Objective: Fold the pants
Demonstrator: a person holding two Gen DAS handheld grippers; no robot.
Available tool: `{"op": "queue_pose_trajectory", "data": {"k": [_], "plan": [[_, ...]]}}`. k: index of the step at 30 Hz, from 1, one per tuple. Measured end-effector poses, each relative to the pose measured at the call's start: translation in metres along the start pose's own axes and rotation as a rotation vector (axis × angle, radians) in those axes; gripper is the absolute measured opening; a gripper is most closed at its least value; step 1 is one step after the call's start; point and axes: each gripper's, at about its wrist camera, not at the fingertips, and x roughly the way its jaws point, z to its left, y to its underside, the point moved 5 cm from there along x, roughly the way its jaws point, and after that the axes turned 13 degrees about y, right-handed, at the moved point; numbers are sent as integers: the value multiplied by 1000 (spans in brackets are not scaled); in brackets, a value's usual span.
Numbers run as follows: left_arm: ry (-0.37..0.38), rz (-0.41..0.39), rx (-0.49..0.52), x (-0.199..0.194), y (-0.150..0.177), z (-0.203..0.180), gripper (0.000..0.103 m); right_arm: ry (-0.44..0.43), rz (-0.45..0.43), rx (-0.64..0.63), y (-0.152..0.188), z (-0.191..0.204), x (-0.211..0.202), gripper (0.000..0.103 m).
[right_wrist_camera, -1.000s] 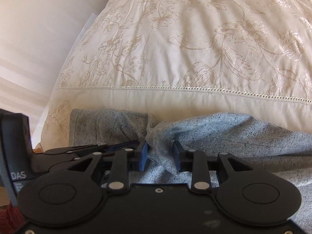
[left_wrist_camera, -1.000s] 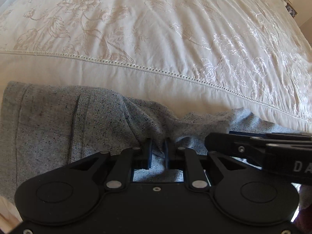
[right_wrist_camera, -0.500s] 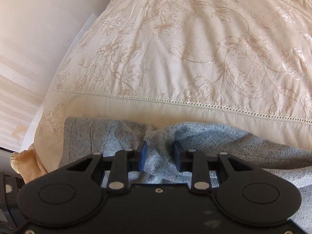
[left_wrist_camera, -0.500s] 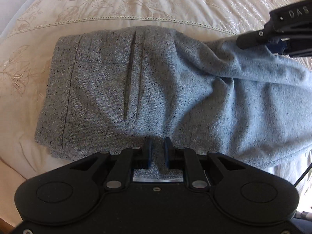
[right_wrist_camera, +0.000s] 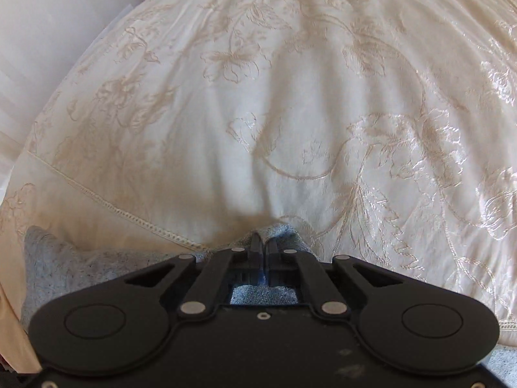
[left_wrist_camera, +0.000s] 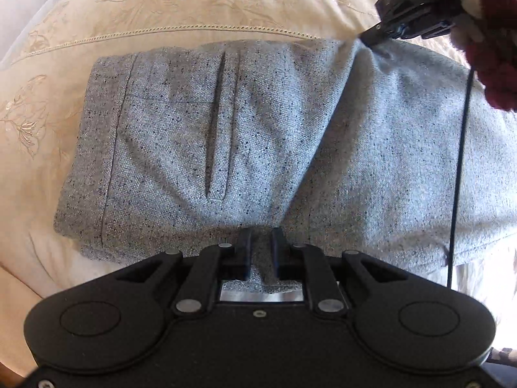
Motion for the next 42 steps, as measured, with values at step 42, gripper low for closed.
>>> {"op": "queue_pose_trajectory", "data": {"k": [42], "plan": [[103, 122, 203, 19, -11, -44, 22, 115, -196, -41, 59, -71, -72, 34]]}}
